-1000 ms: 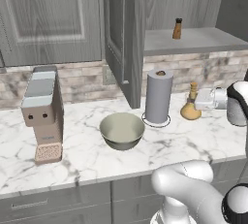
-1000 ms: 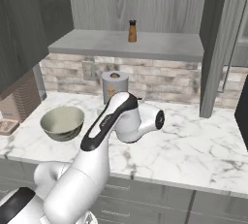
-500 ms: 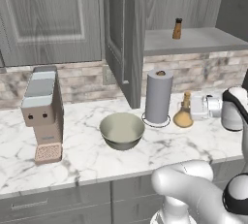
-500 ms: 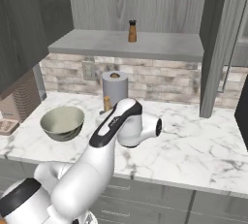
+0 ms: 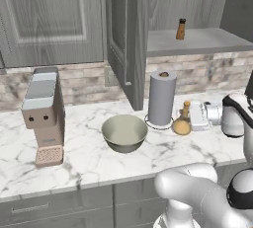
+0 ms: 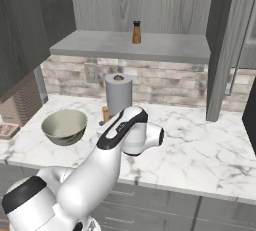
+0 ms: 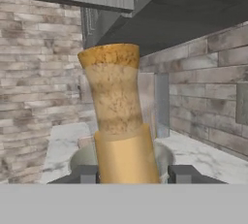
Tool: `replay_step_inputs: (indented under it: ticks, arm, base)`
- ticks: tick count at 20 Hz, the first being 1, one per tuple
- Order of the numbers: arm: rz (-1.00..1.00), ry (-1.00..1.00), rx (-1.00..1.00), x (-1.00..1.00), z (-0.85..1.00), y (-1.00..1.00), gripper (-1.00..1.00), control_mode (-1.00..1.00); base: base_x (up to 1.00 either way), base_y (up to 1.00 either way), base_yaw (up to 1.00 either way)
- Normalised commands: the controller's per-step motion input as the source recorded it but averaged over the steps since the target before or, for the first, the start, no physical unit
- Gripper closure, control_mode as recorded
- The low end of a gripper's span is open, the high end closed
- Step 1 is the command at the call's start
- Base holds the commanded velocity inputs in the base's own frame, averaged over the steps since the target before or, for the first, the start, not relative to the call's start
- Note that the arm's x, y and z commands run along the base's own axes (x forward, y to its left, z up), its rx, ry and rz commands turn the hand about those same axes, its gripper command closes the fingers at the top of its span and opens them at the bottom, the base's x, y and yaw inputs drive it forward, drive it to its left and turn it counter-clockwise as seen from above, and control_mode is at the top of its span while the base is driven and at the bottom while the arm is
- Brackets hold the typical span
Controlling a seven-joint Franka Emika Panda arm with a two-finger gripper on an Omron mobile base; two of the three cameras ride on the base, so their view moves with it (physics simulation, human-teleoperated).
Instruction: Retrieve the bottle and the shaker from the cabinet and place them next to the mixing bowl on the counter. Then add garlic from the fridge to the mixing bowl.
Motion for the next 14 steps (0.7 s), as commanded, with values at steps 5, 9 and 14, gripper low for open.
replay_step_inputs:
  ticks: [5,9,14]
  arm:
    - [0.02,-0.01,0.0,0.0,-0.21,0.23,1.0,-1.0]
    - [0.0,0.0,0.0,0.0,-0.17,0.34,1.0,-1.0]
    - [0.0,0.0,0.01,0.01,-0.22,0.25,1.0,-1.0]
  base:
    - [0.0,0.0,0.0]
    - [0.0,0.0,0.0]
    - [0.0,0.0,0.0]
